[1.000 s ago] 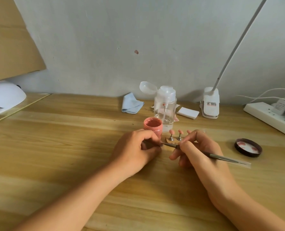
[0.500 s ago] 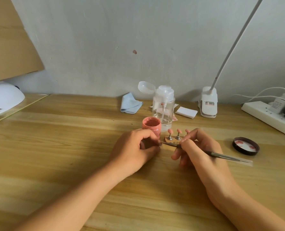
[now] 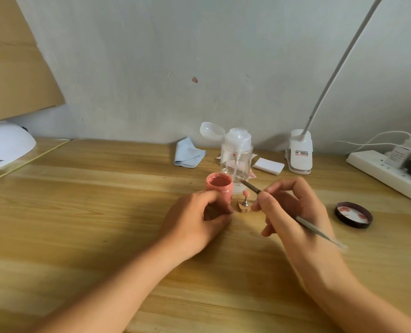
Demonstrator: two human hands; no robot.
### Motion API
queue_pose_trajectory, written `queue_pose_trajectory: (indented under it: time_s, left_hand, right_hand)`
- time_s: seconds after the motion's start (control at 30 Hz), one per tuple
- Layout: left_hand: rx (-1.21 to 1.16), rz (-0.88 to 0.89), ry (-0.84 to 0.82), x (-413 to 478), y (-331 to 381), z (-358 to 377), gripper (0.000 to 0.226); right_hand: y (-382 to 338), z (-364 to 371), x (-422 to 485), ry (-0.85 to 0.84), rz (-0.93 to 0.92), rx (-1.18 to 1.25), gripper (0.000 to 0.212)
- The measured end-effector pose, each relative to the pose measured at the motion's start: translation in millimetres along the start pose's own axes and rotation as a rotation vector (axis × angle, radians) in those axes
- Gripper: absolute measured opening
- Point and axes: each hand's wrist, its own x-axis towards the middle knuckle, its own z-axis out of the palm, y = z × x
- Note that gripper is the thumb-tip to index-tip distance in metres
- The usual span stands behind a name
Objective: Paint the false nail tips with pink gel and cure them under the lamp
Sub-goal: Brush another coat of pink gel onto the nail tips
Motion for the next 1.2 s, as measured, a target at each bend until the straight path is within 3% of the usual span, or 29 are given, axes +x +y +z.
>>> queue_pose_trajectory:
  time_s: [0.27,0.43,0.7,0.8,0.97,1.1,1.2]
  left_hand:
    - [0.006,-0.039,0.011,0.0,0.9,0.7,0.026]
    - [0.011,-0.055,0.006,-0.6,3.7,0.2,0.019]
    - [0.008,-0.034,0.013,-0.8,2.6,-0.5,0.019]
    - [0.014,-0.028,0.016,-1.5,1.4,-0.1,0.019]
    - [0.035,-0.013,0.006,-0.2,2.5,-0.9,0.028]
    - [0.008,0.002,-0.011,-0.8,2.8,-1.2,0.025]
    - [0.018,-0.006,-0.001,-1.0,1.8,-1.9,0.024]
  right_hand:
    - [-14.8,17.4,55.4,-0.092,0.260,-0.260,0.011]
    - [-5.1,27.3,73.0,-0.080,0.281,-0.364,0.010]
    - [-3.0,23.9,57.2,0.001,0.110,-0.294,0.008]
    - [-5.7,21.3,50.6,0.011,0.133,-0.273,0.007]
    - [-12.2,6.3,20.1,-0.051,0.180,0.032,0.019]
    - [-2.0,-5.3,-1.1,-0.013,0.179,0.040,0.005]
    - [4.6,-6.9,-2.0,0.013,0.199,0.032,0.007]
